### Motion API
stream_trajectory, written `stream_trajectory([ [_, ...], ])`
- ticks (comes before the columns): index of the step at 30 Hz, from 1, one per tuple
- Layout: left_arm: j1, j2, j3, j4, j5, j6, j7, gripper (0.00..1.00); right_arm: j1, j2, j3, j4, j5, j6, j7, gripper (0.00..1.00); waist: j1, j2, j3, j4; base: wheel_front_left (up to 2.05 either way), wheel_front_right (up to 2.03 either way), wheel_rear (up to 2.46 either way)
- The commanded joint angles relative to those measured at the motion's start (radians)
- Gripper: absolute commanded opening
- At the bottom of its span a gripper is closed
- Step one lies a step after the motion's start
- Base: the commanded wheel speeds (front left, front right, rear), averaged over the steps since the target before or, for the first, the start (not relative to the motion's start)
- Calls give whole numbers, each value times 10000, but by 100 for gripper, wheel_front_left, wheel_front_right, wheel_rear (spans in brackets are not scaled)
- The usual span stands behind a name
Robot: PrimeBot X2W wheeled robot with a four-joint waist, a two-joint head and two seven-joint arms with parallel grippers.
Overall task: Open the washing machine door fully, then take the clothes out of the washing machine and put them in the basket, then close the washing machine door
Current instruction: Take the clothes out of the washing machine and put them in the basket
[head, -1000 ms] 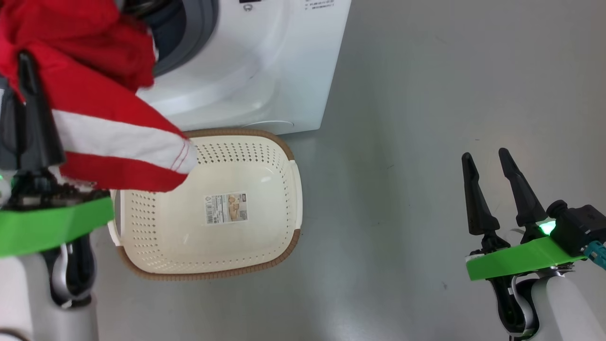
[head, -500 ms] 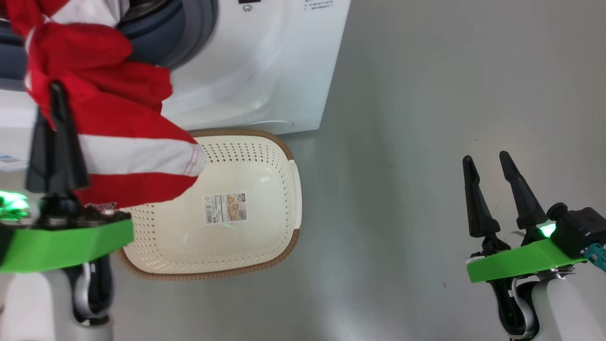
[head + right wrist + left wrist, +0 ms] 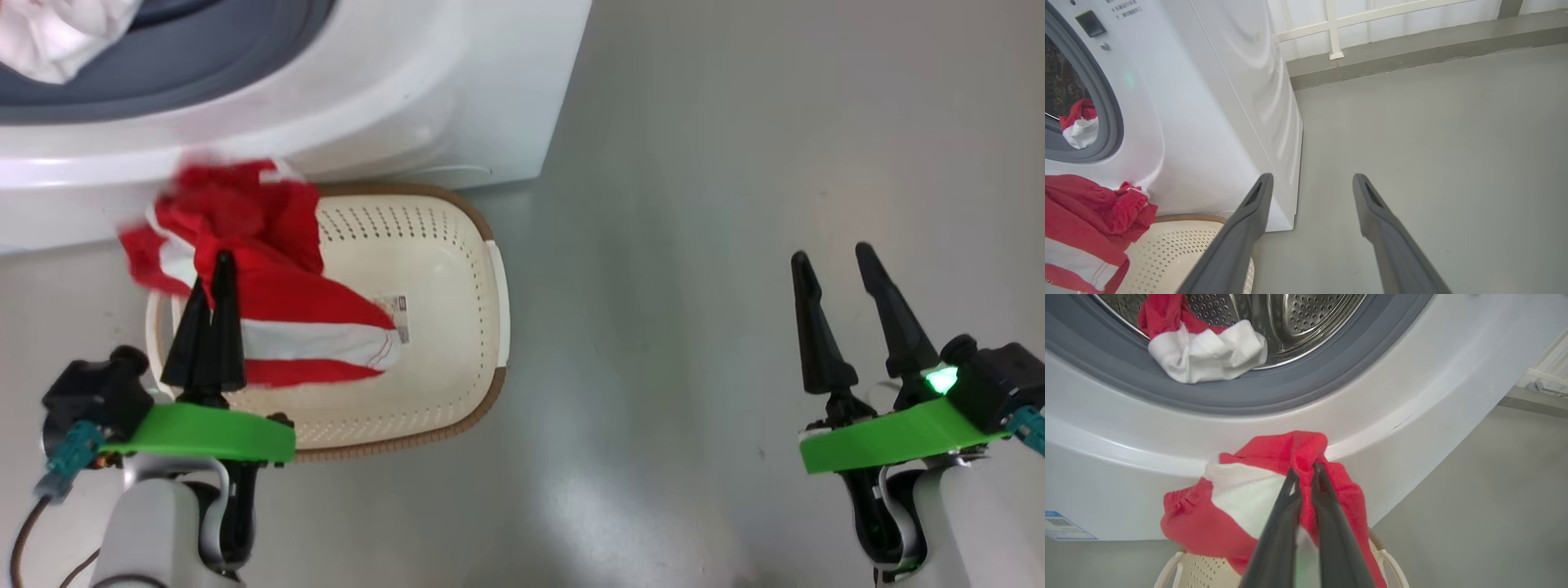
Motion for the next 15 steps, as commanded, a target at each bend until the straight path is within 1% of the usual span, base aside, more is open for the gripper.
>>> stream_trajectory([
  [1,-187,246,255,56,4,-55,-40,0,-97,1,178,-299,29,65,-63,100,0,-1,387,-50,0,0,0],
  [5,-543,264,250,778,-48,-55,-40,0,-189,1,204,-332,-75,65,-63,100,0,-1,775,-33,0,0,0],
  [9,-1055,435,274,1650,-164,-55,-40,0,-274,0,170,-403,-177,65,-63,100,0,-1,1216,7,0,0,0],
  [12,-1331,433,179,2168,-54,-55,-40,0,-319,-16,128,-458,-223,65,-63,100,0,-1,1470,47,0,0,0],
  [15,-1642,551,78,2800,-39,-55,-40,0,-369,-17,122,-511,-253,65,-63,100,0,-1,1727,40,0,0,0],
])
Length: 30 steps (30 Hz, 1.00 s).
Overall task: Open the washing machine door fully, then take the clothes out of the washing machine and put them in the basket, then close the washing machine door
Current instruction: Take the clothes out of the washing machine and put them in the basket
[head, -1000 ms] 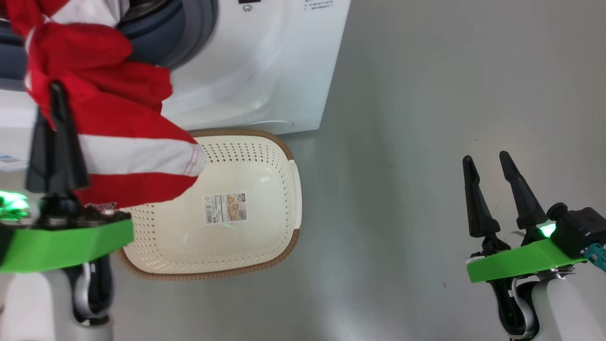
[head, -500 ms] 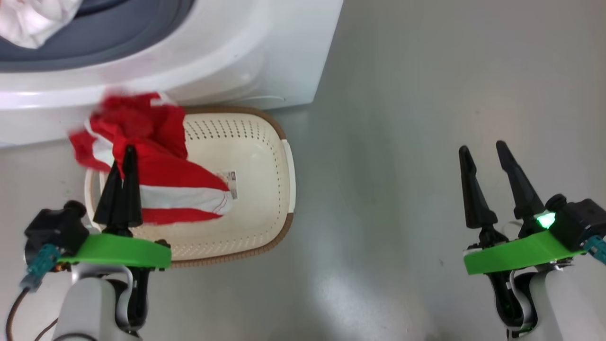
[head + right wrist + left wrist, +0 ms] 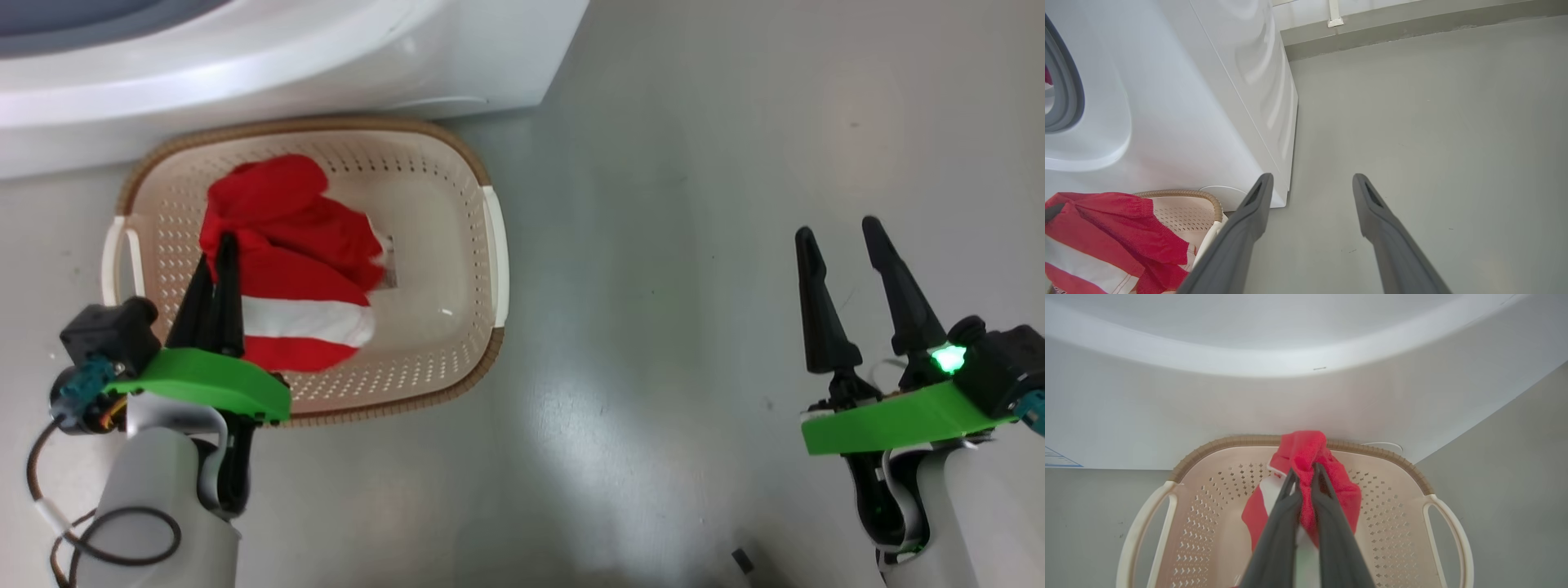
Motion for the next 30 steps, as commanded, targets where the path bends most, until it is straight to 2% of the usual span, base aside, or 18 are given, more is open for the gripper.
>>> stream_trajectory([
  [1,-67,417,221,127,47,-55,-49,0,-53,-11,170,-291,-84,65,-63,100,0,0,357,28,0,0,0],
  [16,-1196,738,-308,2185,-54,-55,-49,0,-161,-168,278,-584,-255,65,-63,100,0,0,1130,78,0,0,0],
  [20,-1357,855,-367,2398,-239,-55,-49,12,-184,-219,274,-621,-285,65,-63,100,0,0,1160,91,0,0,0],
  [23,-1373,904,-337,2438,-302,-56,-49,17,-243,-212,333,-634,-288,65,-63,100,0,0,1125,55,0,0,0],
  [25,-1369,919,-337,2479,-341,-56,-49,28,-276,-201,372,-639,-275,65,-63,100,0,0,1085,32,0,0,0],
  [26,-1371,921,-338,2499,-365,-56,-49,43,-290,-194,388,-634,-270,65,-63,100,0,0,1061,22,0,0,0],
  [27,-1370,925,-335,2501,-384,-56,-49,79,-303,-187,407,-626,-269,65,-63,100,0,0,1029,16,0,0,0],
  [28,-1352,922,-329,2500,-395,-56,-49,98,-307,-180,422,-611,-268,65,-63,100,0,0,970,11,0,0,0],
  [30,-1282,896,-303,2500,-431,-56,-49,100,-308,-167,423,-569,-249,65,-63,100,0,0,832,8,0,0,0],
])
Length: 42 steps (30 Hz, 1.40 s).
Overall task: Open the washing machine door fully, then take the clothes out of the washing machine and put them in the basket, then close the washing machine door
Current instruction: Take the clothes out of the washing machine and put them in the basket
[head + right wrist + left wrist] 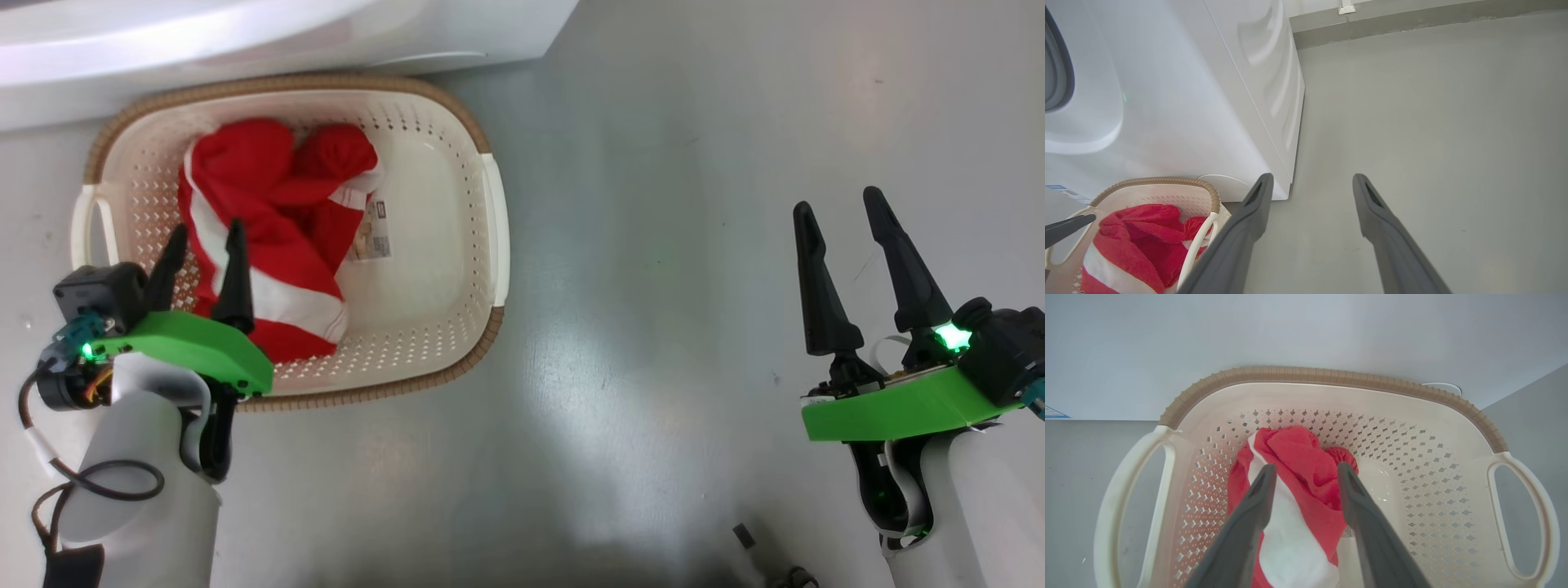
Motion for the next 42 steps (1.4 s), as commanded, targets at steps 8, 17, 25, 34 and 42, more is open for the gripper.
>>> stream_trajectory([
  [8,886,291,573,-543,-120,-56,-49,100,94,15,273,107,27,65,-63,100,0,0,-1009,15,0,0,0],
  [17,1946,139,1069,-1895,-39,-56,-49,100,325,-59,198,640,111,65,-63,100,0,0,-2387,171,0,0,0],
  [25,3024,115,1348,-3329,148,-56,-49,100,787,-182,142,895,166,65,-63,100,0,0,-3663,400,0,0,0],
  [34,4128,-30,1512,-4591,418,-56,-49,100,1509,-379,44,1034,248,65,-63,100,0,0,-4886,726,0,0,0],
  [42,5432,-132,1741,-5773,703,-56,-49,100,2339,-432,-67,964,317,65,-63,100,0,0,-5815,932,0,0,0],
])
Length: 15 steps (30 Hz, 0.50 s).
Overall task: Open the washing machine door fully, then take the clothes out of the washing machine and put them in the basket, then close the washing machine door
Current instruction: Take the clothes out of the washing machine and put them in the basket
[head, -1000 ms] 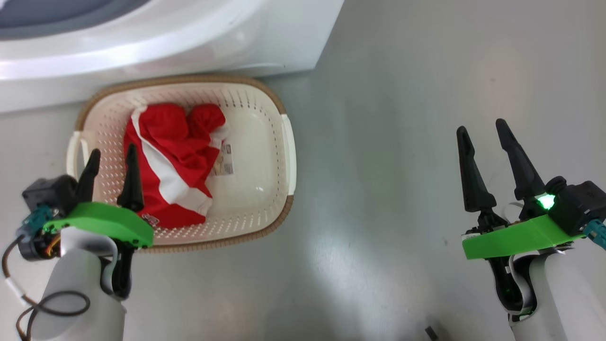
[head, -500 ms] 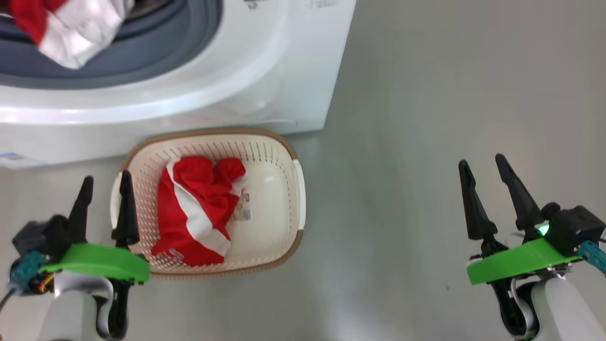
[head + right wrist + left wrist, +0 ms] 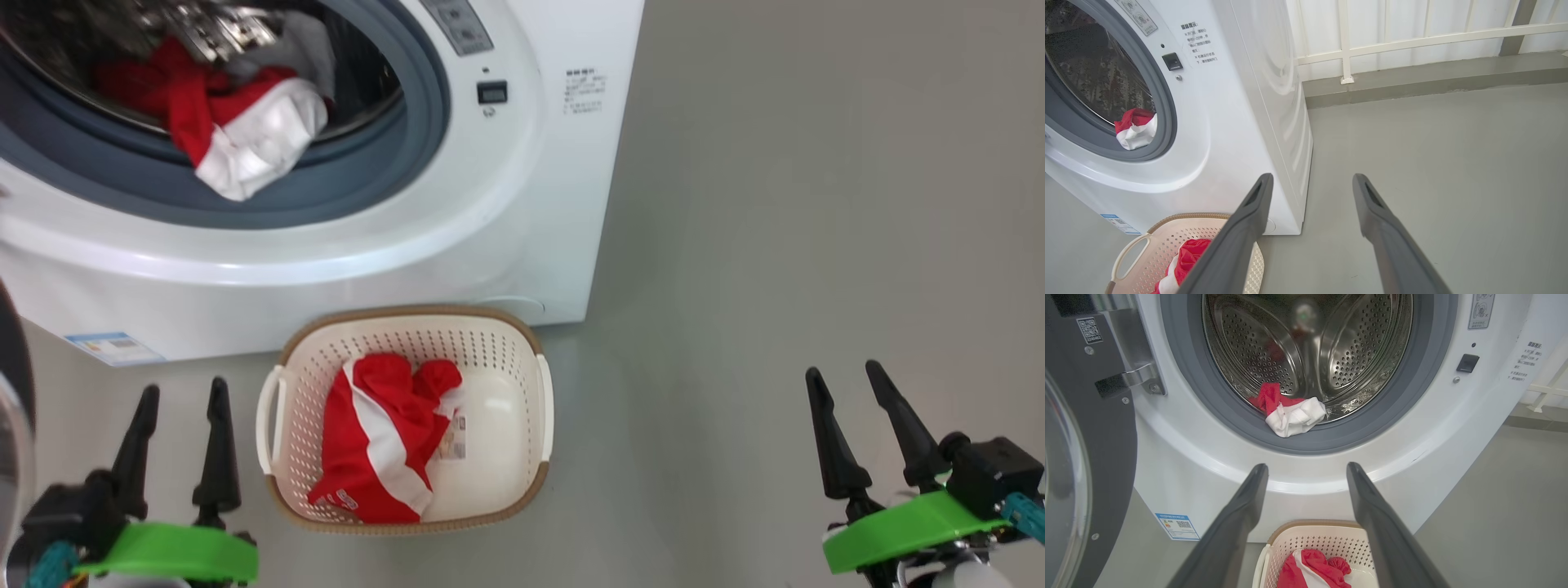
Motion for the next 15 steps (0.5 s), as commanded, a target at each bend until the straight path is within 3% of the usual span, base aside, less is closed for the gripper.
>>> stream_trajectory([
  [1,262,174,420,-401,75,-56,-49,100,156,-141,154,-283,67,65,-63,100,0,0,-589,251,0,0,0],
  [15,2153,-36,822,-1743,279,-56,-49,100,1147,-92,-109,-522,164,65,-63,100,0,0,-1187,215,0,0,0],
])
